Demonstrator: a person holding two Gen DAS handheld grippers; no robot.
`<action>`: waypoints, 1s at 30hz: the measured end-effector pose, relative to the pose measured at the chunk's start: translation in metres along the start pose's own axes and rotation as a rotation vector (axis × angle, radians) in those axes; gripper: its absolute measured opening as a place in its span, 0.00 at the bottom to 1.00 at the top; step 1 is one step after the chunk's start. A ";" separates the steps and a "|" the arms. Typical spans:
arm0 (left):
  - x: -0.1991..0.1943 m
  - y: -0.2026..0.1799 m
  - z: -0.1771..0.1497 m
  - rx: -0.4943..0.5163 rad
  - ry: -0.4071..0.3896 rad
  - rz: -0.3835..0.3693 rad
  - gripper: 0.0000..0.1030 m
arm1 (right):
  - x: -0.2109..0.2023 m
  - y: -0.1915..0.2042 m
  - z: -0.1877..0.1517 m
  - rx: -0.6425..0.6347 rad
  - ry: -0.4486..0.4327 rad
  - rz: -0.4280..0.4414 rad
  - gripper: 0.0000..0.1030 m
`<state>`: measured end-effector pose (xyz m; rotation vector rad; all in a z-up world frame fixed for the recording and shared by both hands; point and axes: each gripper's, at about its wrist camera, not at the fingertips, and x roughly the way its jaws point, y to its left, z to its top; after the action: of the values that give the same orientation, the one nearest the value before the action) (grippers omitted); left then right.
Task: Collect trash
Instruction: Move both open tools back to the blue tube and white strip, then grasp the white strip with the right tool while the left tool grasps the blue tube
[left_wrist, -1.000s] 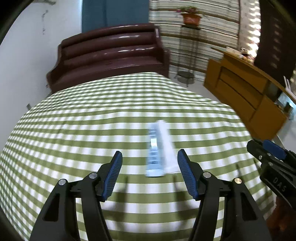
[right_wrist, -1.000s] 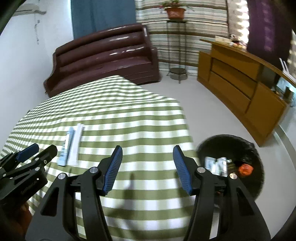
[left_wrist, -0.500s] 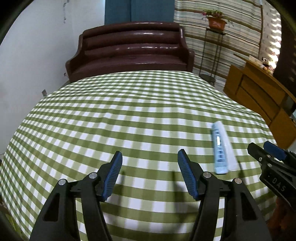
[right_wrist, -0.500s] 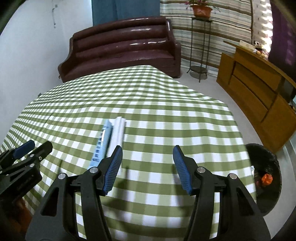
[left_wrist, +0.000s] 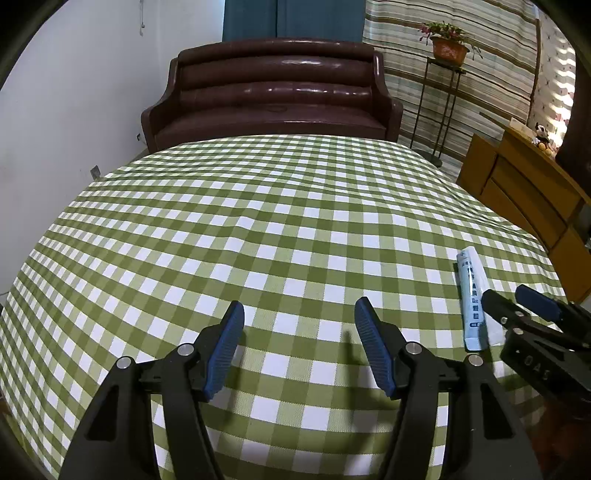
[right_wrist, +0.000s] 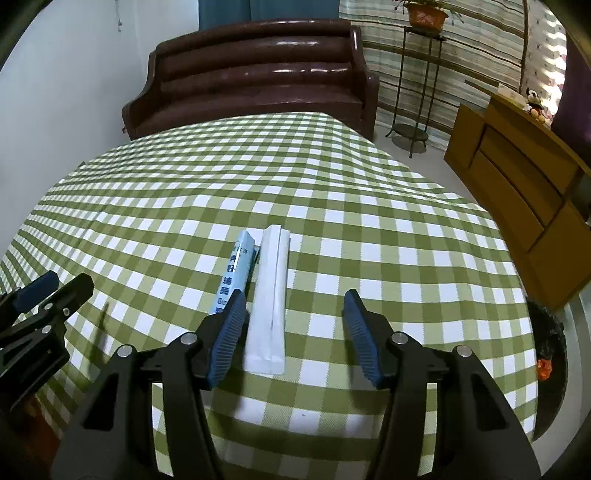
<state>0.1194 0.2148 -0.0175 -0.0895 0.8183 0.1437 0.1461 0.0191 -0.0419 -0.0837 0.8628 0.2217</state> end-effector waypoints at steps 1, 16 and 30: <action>0.001 0.001 0.001 0.000 0.000 -0.001 0.59 | 0.001 0.001 0.001 -0.002 0.004 0.000 0.48; 0.003 -0.034 0.006 0.036 0.008 -0.054 0.61 | -0.005 -0.024 -0.002 0.037 -0.008 -0.010 0.19; 0.020 -0.111 0.012 0.122 0.043 -0.131 0.61 | -0.041 -0.102 -0.027 0.150 -0.056 -0.075 0.19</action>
<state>0.1595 0.1083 -0.0210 -0.0308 0.8599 -0.0318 0.1233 -0.0907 -0.0302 0.0306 0.8169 0.0884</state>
